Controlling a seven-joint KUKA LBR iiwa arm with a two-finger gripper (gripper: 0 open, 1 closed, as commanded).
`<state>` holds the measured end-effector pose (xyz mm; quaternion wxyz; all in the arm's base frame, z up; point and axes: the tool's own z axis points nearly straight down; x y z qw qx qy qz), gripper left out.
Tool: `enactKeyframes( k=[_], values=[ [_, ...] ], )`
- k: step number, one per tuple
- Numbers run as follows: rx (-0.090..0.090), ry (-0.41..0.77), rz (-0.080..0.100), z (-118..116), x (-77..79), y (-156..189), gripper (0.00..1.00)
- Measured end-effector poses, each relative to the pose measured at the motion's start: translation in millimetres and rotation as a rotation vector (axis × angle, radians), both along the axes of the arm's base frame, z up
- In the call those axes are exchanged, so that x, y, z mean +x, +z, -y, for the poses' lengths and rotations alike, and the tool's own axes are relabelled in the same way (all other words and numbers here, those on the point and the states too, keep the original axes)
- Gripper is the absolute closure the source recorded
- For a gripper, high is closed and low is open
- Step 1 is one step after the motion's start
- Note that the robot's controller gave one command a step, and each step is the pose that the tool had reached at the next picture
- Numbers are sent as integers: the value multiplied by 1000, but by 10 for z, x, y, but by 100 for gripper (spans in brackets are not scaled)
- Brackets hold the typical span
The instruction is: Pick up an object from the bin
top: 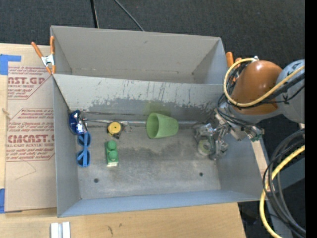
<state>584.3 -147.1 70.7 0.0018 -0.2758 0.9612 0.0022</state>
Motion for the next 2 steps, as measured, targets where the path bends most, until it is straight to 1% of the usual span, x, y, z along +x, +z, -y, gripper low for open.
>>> enactKeyframes(
  k=[1,2],
  values=[
    [-5,-49,7,-256,-179,1178,100],
    [-5,755,4,-841,-335,1780,100]
  ],
)
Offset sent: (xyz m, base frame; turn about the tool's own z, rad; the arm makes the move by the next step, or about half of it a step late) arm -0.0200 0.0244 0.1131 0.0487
